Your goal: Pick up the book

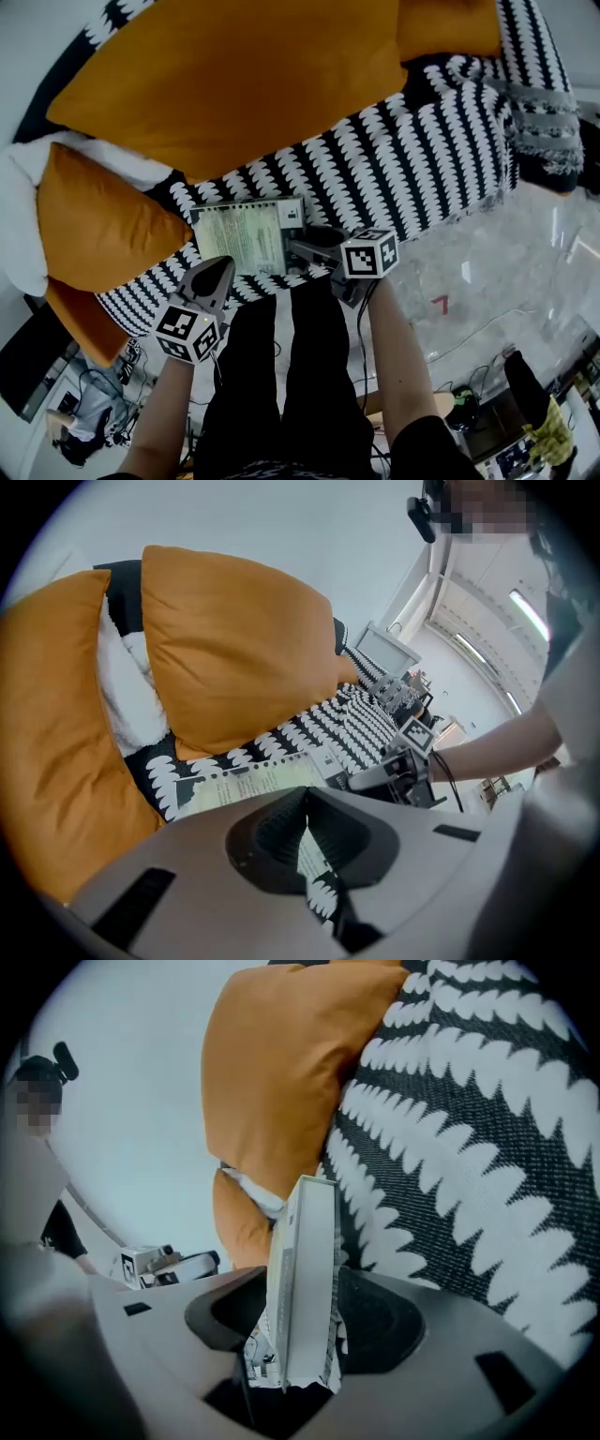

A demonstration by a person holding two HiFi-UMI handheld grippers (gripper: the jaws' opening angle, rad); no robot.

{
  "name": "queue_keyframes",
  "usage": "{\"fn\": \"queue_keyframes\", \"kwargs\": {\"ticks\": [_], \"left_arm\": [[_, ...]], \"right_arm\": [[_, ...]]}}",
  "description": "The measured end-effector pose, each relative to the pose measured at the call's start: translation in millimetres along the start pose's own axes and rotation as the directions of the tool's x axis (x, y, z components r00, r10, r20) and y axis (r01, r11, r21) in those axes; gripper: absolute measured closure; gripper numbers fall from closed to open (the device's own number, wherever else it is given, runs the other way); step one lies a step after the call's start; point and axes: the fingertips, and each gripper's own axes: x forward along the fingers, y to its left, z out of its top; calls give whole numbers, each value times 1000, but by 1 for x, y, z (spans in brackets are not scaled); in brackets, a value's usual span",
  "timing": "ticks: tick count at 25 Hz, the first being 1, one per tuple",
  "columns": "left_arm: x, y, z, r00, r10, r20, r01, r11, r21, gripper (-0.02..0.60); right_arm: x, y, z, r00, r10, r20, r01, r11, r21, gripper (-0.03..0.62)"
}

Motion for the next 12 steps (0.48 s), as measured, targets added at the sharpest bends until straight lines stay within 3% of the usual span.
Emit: {"fn": "queue_keyframes", "kwargs": {"ticks": [7, 12], "left_arm": [[-2, 2, 5, 999, 31, 37, -29, 999, -34, 574], [-31, 13, 10, 996, 39, 76, -36, 998, -47, 574]], "right_arm": [[6, 37, 5, 997, 47, -63, -52, 995, -80, 362], [18, 72, 21, 999, 24, 29, -23, 999, -26, 393]]}}
